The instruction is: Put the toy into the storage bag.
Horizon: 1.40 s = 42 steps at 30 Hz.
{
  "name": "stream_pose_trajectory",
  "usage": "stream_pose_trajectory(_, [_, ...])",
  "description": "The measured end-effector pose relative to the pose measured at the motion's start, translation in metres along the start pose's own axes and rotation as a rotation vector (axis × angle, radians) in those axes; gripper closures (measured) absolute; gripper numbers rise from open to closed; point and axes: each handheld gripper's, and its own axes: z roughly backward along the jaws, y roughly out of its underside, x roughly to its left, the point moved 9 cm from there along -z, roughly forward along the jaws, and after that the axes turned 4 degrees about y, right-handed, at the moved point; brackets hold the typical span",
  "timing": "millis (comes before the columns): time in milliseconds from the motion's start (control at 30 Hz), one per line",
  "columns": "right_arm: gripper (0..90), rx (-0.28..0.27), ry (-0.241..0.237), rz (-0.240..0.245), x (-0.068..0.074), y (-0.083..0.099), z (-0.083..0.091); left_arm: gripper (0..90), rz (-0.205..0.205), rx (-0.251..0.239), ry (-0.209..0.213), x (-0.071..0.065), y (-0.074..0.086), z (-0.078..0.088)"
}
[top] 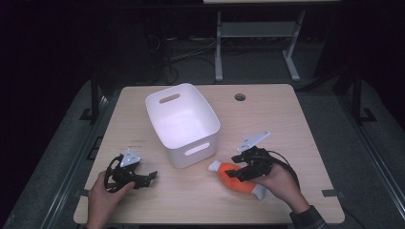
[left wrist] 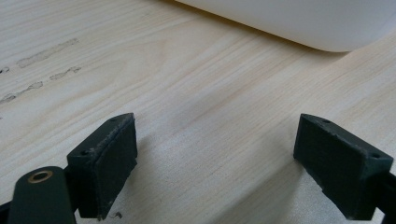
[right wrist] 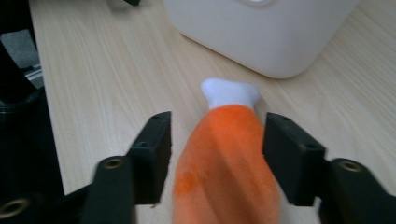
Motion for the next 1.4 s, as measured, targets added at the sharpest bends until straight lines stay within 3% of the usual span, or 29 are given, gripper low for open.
stream_pose_trajectory(233, [17.1, 0.029, 0.055, -0.021, -0.006, 0.003, 0.001, 12.8, 0.0, 0.0, 0.0, 0.0, 0.0, 0.0])
stream_pose_trajectory(400, [8.1, 0.046, 0.081, -0.013, -0.009, 0.007, 0.0, 12.8, 0.0, 0.0, -0.001, 0.0, 0.0, 0.0])
stream_pose_trajectory(800, [0.5, 0.137, 0.107, 0.045, -0.009, 0.018, -0.014, 12.9, 0.002, 0.0, -0.001, 0.0, 0.0, 0.0])
stream_pose_trajectory(1400, [0.4, 0.234, 0.093, 0.055, -0.008, 0.037, -0.04, 12.9, -0.001, 0.003, -0.002, 0.0, 0.0, 0.0])
